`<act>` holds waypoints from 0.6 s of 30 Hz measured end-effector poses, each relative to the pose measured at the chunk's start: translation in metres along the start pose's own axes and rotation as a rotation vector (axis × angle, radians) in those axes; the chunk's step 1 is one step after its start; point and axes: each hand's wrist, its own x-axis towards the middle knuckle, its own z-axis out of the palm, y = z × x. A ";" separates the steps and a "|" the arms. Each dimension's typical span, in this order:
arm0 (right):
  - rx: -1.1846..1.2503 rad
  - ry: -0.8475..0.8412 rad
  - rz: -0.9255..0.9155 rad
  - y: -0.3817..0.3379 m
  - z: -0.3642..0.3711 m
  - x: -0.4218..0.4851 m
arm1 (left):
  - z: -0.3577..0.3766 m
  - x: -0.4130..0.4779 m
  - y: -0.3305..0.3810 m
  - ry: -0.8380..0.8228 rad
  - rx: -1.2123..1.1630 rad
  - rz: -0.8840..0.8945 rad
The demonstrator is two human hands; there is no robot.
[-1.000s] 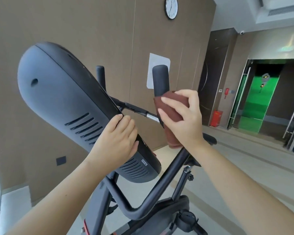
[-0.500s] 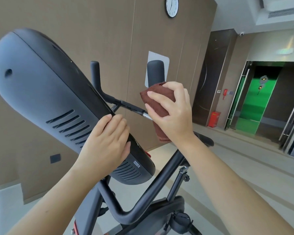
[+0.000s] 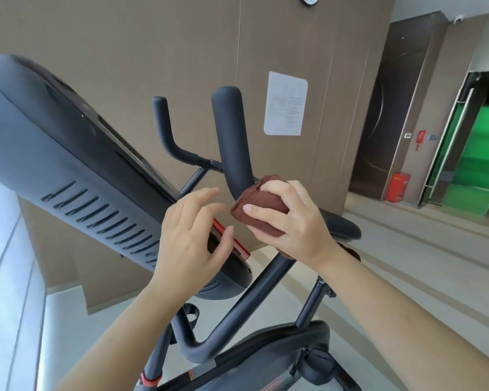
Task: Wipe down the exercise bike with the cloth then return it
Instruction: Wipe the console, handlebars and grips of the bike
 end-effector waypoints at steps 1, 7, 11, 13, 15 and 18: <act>-0.008 -0.011 -0.023 0.004 -0.002 -0.007 | 0.003 0.000 0.004 0.028 -0.003 0.012; -0.019 -0.089 -0.056 0.031 -0.018 -0.037 | 0.018 0.013 0.032 0.030 -0.026 0.137; -0.020 -0.123 -0.078 0.048 -0.027 -0.053 | 0.031 0.021 0.049 -0.039 -0.003 0.156; 0.000 -0.143 -0.062 0.054 -0.032 -0.059 | 0.040 0.022 0.058 -0.060 -0.004 0.147; 0.004 -0.151 -0.051 0.057 -0.037 -0.064 | 0.049 0.021 0.067 -0.068 -0.019 0.126; -0.012 -0.160 -0.016 0.067 -0.047 -0.071 | 0.062 0.019 0.078 -0.075 -0.009 0.077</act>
